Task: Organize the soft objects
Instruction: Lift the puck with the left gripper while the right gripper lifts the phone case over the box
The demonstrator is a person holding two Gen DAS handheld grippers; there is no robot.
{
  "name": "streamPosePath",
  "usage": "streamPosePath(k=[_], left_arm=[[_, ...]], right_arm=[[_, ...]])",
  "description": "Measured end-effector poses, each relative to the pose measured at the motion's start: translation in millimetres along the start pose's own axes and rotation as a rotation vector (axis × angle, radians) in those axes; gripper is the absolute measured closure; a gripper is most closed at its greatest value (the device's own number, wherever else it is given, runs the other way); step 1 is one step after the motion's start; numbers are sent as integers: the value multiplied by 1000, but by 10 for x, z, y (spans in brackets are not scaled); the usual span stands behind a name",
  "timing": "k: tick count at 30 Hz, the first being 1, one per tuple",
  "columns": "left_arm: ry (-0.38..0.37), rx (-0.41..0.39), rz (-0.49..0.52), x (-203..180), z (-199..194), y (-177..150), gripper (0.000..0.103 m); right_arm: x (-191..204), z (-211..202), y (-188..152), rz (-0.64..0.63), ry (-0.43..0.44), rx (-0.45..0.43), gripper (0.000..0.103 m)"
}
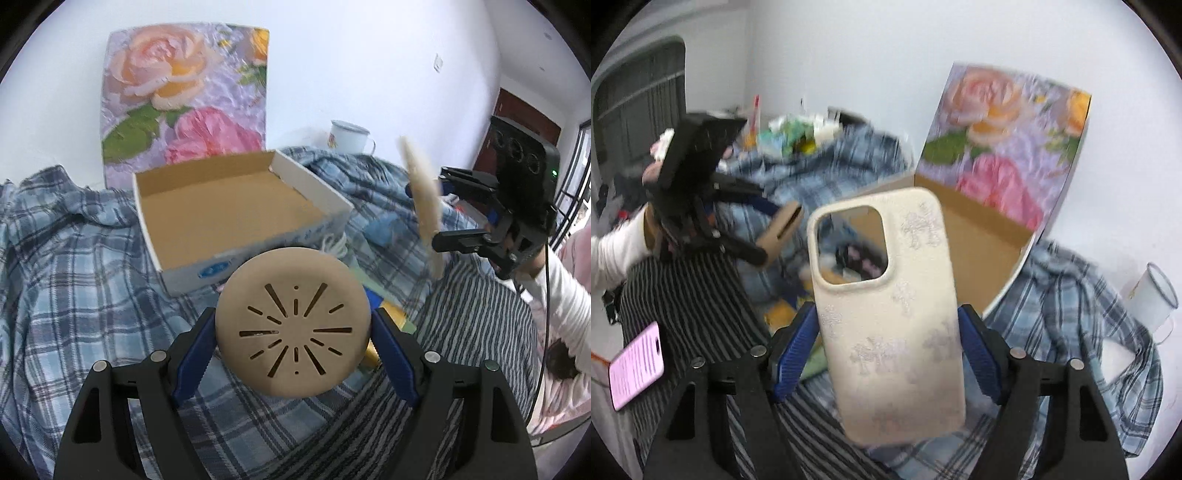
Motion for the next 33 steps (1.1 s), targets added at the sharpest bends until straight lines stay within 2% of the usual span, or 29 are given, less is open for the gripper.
streamPosePath(k=[6,12,19,24,27,33], left_arm=[[28,-95,-48,47,-322,260,20],[71,-199,-68,40,-643,558,20],[116,-279,-78,-43,-830,867,20],[214,-350,-84,-94,-981,1120,20],[268,-429,-75,-144,-1171,1294,20],[439,-538,-35,-202,-1343,1604,20]], right_arm=[[85,-188,336,-7,-15,-116,30],[49,-393,583,-2,-80,-226,31],[-71,-544,829,42,-153,-335,31],[-102,-693,1104,54,-167,-422,31],[-116,-793,1262,76,-151,-476,31],[-187,-847,1559,102,-169,-503,31]])
Point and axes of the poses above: each gripper's, at about its wrist camera, not at the fingertips, and z roughly the way its jaws point, x to its left, y to its top, the point moved 5 cm from there along z, roughly the way its jaws point, and after that the axes turned 7 degrees about y, right-handed, at the moved point
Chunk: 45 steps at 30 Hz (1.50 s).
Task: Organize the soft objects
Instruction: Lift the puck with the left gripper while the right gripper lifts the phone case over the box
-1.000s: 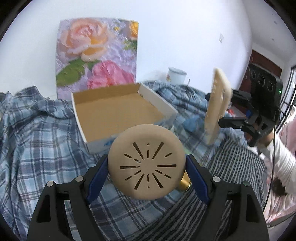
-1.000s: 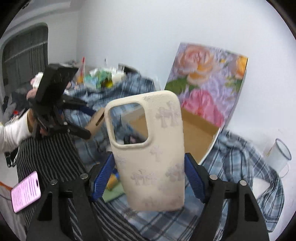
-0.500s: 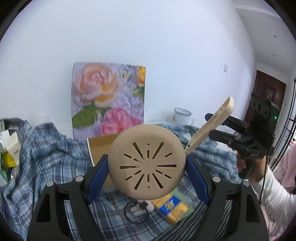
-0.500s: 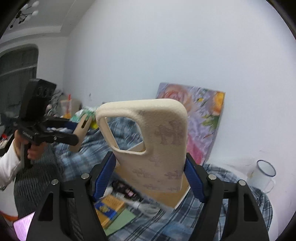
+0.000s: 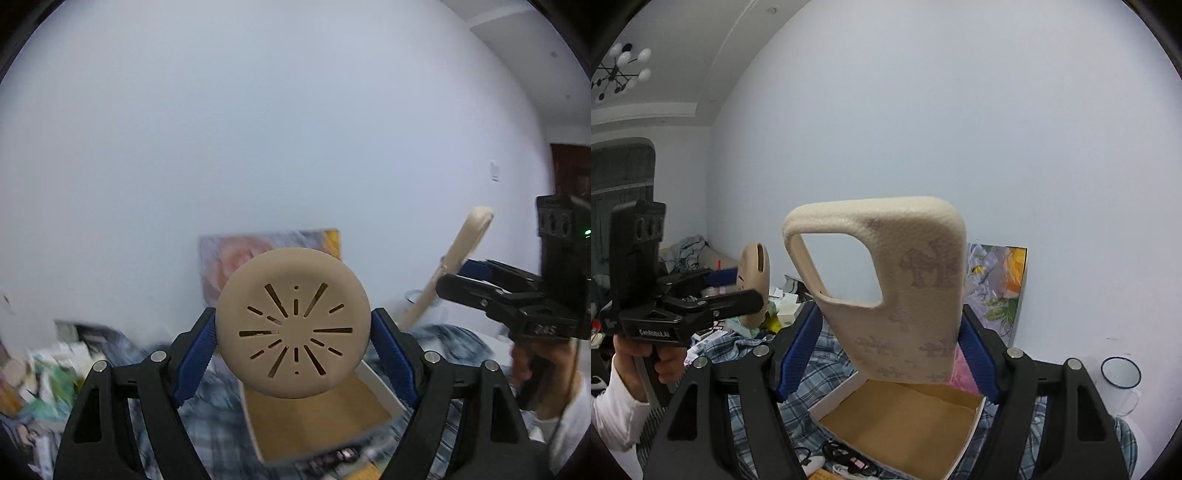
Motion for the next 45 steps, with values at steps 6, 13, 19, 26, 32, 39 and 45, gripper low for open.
streamPosePath(k=[6,13,19,26,32,39,45], left_arm=[[29,-4,-26,-33,359,78,20],[46,80,-11,-68,939,-298,20],[92,123,2,-73,1250,-739,20],[109,209,15,-110,1460,-1108,20],[125,245,5,-87,1587,-1294,20],[104,299,13,-146,1682,-1428,20],[112,356,-13,-92,1791,-1552,20]], right_arm=[[-164,170,92,62,-40,20,31],[-403,544,-266,153,-39,123,31],[-470,808,-594,185,-40,180,31],[-638,950,-953,277,-20,283,31],[-629,1056,-1151,311,-13,315,31],[-653,1270,-1430,338,-12,410,31],[-702,1321,-1520,353,-10,419,30]])
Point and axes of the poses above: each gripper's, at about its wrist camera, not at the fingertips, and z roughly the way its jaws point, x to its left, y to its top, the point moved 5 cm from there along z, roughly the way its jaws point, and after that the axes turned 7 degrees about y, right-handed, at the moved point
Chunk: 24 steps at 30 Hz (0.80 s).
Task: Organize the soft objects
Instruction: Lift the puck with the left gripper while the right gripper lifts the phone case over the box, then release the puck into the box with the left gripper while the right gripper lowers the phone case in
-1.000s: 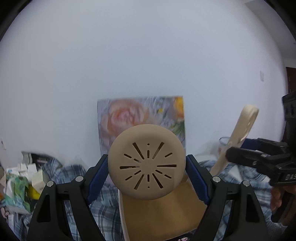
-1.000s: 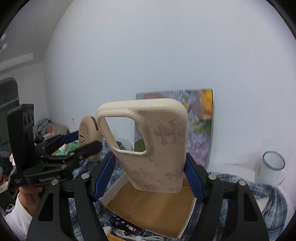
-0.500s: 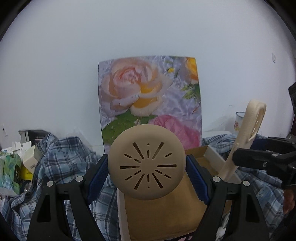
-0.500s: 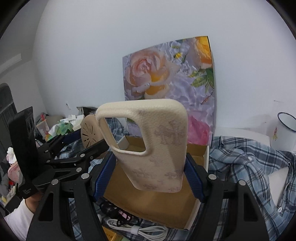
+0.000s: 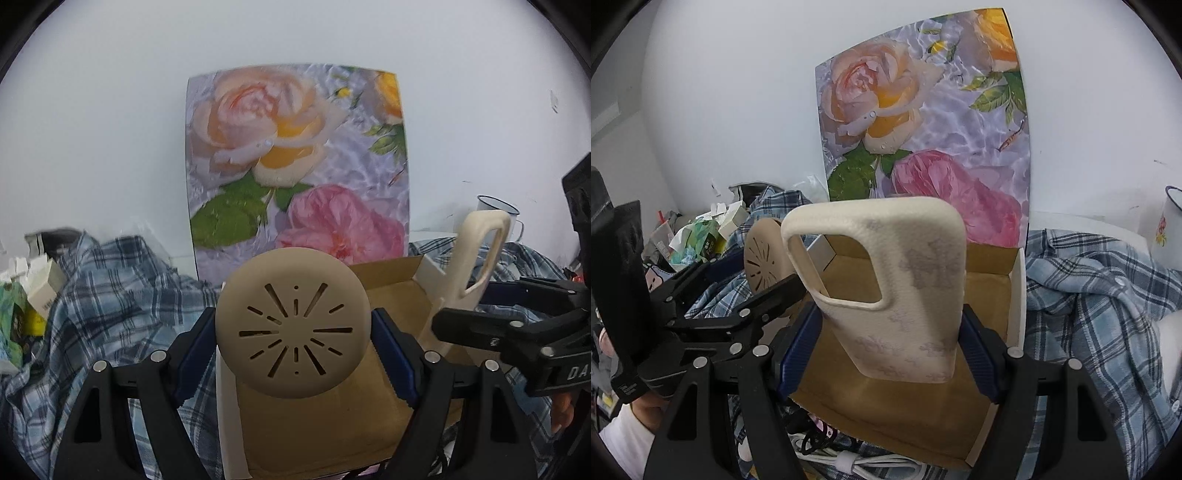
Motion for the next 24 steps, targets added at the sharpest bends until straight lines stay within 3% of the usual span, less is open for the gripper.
streamPosePath(k=[7,8,9,11,15,24], left_arm=[[12,38,21,-9,103,-61,17],[15,37,24,-16,103,-62,17],[16,29,26,-21,91,-58,10],[10,-4,22,-19,40,-30,0],[18,-58,9,10,-57,34,0],[16,-46,-35,96,-47,37,0]], right_arm=[[-71,89,-9,18,22,7,27],[-88,99,-14,34,30,12,20],[-112,99,-23,49,24,11,8],[-132,81,-30,48,-1,7,0],[-146,7,-25,28,-22,-14,0],[-177,-38,-17,23,-56,-33,0]])
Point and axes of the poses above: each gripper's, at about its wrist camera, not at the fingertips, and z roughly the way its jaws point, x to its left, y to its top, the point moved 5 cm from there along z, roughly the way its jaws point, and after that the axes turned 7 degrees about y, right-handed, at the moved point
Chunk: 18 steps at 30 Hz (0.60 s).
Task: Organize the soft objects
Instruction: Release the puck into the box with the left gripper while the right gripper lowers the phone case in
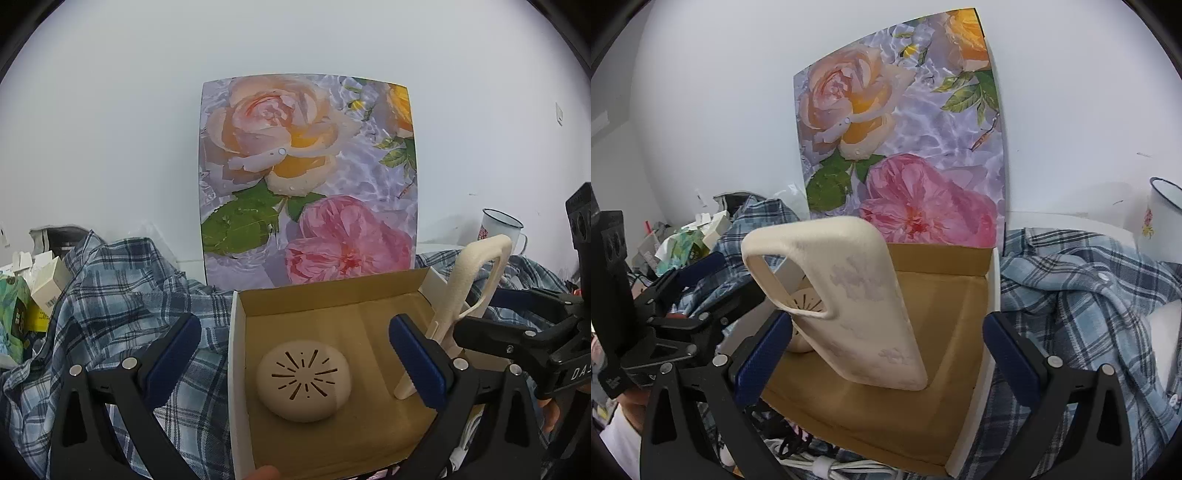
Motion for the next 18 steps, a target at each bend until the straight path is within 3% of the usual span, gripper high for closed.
streamPosePath(k=[8,18], left_arm=[[0,8,-3,-1,13,-9,0],[4,-1,16,-30,2,-15,0]], right_arm=[[-36,99,1,-34,-46,19,0],[-6,66,28,-57,-44,-10,0]])
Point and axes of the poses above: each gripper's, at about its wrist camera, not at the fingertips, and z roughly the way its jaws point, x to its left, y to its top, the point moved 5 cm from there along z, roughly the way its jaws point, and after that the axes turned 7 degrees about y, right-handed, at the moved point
